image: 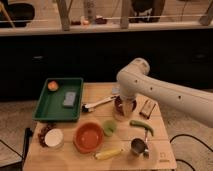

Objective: Place brush in paper cup

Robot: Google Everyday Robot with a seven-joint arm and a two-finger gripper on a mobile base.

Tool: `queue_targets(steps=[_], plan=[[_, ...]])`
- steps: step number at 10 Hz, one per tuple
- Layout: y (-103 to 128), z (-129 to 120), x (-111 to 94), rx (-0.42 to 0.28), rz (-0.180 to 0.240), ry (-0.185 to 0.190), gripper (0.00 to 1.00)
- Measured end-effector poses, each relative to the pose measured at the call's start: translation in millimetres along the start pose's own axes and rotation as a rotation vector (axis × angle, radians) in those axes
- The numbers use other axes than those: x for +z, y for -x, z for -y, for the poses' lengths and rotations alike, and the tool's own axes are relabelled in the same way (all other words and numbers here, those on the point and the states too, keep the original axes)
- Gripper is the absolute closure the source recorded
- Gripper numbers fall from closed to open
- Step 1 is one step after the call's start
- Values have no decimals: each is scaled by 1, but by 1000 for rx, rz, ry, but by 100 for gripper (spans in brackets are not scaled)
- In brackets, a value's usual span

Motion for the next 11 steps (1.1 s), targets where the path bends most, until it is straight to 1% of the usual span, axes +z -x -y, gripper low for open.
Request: queue_targets(steps=[1, 5, 11], plan=[[1, 3, 2, -4, 2, -1, 20], [25, 20, 13, -33, 16, 7, 20], [54, 41, 38, -65, 30, 41, 20]])
